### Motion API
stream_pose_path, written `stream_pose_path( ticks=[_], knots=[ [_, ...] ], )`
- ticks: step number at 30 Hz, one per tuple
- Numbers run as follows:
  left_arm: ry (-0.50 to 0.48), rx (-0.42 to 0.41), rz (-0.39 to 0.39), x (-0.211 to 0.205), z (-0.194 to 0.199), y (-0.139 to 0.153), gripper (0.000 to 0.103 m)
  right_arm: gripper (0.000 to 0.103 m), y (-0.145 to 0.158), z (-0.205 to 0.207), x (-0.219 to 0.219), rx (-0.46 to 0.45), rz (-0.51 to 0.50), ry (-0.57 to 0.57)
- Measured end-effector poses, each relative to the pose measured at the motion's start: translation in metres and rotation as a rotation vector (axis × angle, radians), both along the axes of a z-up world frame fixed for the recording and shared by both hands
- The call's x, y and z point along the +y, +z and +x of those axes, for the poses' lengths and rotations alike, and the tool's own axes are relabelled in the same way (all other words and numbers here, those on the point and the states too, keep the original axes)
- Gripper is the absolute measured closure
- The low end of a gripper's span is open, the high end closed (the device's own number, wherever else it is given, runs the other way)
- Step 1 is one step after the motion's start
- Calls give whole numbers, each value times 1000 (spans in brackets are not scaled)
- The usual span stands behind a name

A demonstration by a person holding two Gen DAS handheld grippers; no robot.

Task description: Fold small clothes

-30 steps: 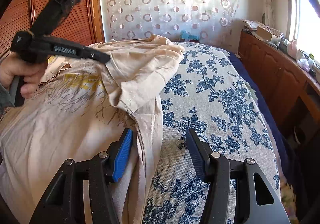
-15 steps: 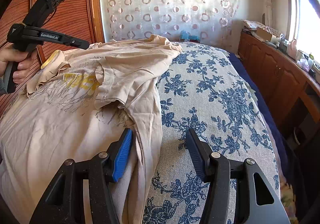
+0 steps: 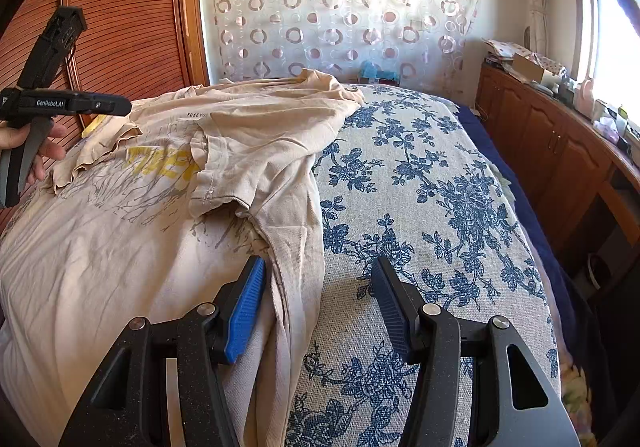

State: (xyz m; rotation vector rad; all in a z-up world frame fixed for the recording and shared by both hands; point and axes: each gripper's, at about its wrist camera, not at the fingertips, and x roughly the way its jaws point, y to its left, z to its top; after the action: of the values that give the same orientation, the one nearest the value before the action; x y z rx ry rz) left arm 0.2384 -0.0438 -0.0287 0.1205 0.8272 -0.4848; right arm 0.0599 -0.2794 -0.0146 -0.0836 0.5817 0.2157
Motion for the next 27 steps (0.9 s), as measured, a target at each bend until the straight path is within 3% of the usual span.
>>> stream_pose_path(
  ticks=[7,12,16,22,27],
  knots=[
    [97,27,10,45,7,-6,24,45,1,1,0,8,-14,13],
    [163,36,14,82,21,-11,24,40,17,14,-4,100,-39,12],
    [204,37,6,102,31,-16,24,39,48,20,-10,41,-51,35],
    [237,35,-10,125,46,-25,24,39,73,66,-9,41,-61,74],
    [286,72,3,144,64,-39,24,39,69,122,0,82,-52,107]
  ],
)
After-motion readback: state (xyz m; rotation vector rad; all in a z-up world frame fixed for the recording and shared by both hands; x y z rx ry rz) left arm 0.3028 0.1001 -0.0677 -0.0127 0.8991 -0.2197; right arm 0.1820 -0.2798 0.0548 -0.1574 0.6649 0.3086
